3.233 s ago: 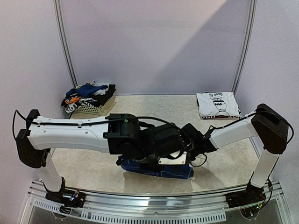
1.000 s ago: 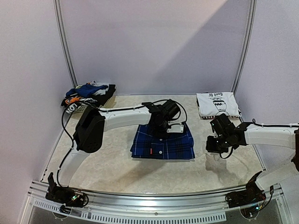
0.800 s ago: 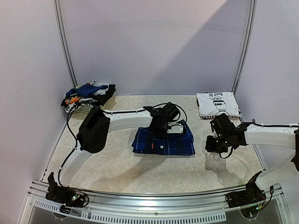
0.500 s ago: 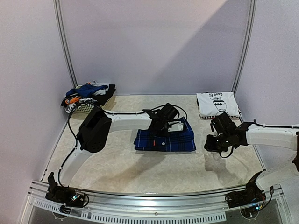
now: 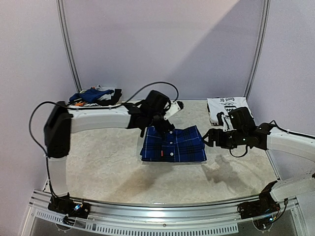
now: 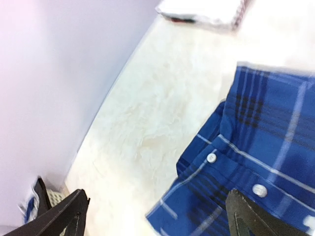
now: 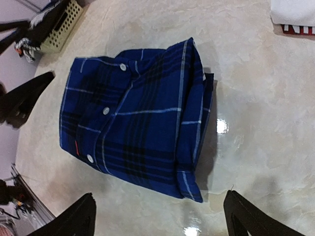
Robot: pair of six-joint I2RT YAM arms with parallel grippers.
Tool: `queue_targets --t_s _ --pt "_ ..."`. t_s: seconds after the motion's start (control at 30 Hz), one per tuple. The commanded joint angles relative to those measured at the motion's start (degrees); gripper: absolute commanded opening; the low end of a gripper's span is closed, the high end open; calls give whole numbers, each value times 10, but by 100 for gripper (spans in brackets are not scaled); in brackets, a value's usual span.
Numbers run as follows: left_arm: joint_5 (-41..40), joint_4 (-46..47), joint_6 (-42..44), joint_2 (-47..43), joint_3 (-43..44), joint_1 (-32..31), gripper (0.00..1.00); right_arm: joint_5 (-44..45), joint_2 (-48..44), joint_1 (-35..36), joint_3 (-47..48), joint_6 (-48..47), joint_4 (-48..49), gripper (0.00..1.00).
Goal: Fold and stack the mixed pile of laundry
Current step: Fold the 2/3-rectangle-folded shirt at the center of the board, then smooth out the square-folded shirt at the center of the board.
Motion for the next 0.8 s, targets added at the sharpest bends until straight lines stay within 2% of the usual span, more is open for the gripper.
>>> queue_targets --t_s 0.0,0.17,0.3,0.4,0.53,0.77 --pt "55 42 -151 -124 -136 11 100 -47 13 -4 2 -17 56 96" --pt "129 74 -223 -223 -300 31 100 -69 71 -8 3 -24 95 99" --pt "179 116 -237 -248 -388 44 99 -76 111 -17 -4 -32 119 99" --pt "217 198 -239 -255 -447 59 100 -71 126 -20 -14 -44 131 99" --pt "287 269 -235 -239 -493 84 100 -84 143 -20 -29 -67 157 99" --pt "364 353 -232 -183 -522 118 100 -97 185 -20 -46 -78 213 99"
